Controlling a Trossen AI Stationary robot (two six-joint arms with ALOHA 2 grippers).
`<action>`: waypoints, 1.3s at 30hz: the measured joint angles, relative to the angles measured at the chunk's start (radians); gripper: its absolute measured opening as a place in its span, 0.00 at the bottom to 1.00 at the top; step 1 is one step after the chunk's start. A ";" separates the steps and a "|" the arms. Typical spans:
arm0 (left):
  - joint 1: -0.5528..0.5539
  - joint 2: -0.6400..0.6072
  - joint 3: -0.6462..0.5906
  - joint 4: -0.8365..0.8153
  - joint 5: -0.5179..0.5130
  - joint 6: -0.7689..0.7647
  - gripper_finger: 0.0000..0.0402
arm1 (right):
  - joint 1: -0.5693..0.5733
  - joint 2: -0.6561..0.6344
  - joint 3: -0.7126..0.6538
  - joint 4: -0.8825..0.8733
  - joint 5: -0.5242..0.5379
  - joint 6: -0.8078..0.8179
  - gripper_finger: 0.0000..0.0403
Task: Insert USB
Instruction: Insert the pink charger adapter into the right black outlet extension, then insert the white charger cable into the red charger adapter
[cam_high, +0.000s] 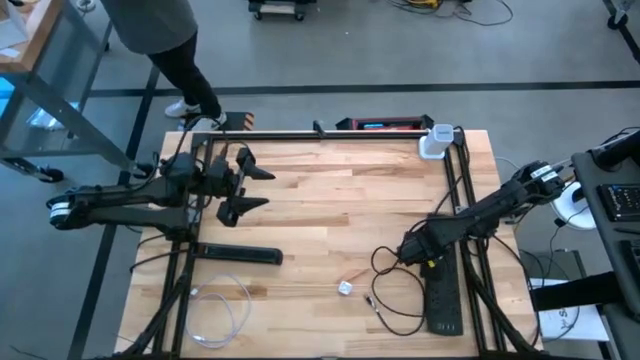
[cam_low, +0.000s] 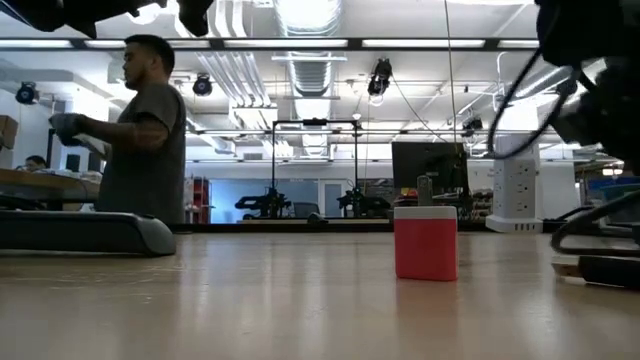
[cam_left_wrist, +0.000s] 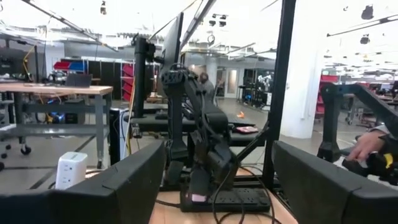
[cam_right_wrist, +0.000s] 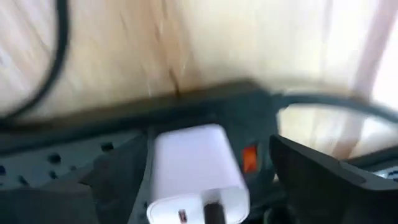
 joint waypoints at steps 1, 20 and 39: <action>0.000 0.006 0.000 0.001 -0.010 0.000 0.70 | 0.000 0.000 0.014 0.011 0.039 -0.005 0.83; -0.016 0.058 -0.001 0.019 -0.005 -0.063 0.78 | -0.182 0.043 0.037 0.926 0.238 -0.396 0.72; -0.149 0.067 -0.001 0.039 0.020 -0.057 0.77 | -0.008 0.423 0.441 0.675 0.031 -0.264 0.66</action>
